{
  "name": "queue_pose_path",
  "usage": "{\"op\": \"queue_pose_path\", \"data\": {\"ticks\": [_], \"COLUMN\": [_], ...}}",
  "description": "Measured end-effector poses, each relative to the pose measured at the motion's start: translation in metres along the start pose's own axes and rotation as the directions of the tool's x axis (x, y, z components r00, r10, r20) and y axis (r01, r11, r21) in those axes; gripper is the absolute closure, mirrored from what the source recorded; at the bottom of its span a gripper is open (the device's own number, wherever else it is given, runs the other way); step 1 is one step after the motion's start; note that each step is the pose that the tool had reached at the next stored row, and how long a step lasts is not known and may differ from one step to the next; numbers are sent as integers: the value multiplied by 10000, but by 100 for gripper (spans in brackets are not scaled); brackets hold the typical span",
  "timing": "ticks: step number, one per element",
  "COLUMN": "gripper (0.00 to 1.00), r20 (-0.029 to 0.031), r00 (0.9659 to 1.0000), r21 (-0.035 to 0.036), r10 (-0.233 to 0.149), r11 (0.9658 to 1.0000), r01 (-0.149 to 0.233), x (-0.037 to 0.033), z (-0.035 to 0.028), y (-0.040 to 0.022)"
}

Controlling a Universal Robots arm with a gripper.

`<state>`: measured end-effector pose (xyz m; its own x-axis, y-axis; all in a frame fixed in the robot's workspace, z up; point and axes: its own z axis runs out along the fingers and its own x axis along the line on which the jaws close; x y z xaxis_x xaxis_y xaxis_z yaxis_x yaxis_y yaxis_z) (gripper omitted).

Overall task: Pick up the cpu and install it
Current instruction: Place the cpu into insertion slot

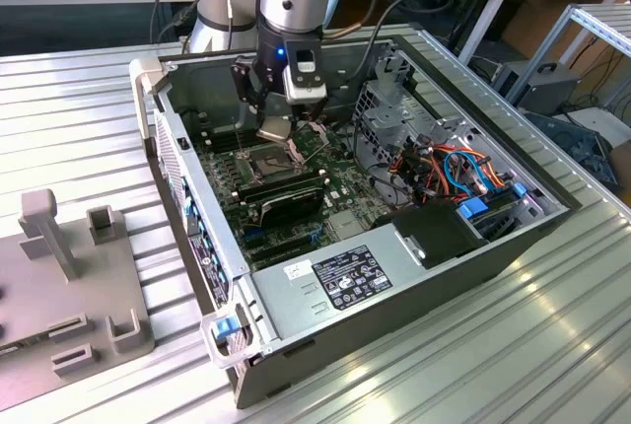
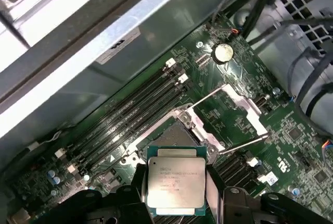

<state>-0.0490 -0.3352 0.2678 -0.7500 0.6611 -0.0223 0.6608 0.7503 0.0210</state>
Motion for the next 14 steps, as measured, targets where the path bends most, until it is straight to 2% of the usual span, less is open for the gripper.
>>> {"op": "queue_pose_path", "data": {"ticks": [3,6,8,9,11,12,14], "gripper": [45,45,45,45,45,45,45], "r20": [14,27,43,54,63,70,81], "r00": [9978,9926,9821,9739,9648,9568,9444], "r21": [14,26,38,45,51,55,62], "r10": [666,1215,1884,2270,2629,2906,3286], "r11": [9978,9926,9821,9739,9648,9568,9444], "r01": [-666,-1216,-1884,-2270,-2629,-2907,-3286], "x": [0,0,0,0,1,1,1], "z": [4,8,14,18,22,26,31], "y": [0,0,0,0,0,-1,-1]}}
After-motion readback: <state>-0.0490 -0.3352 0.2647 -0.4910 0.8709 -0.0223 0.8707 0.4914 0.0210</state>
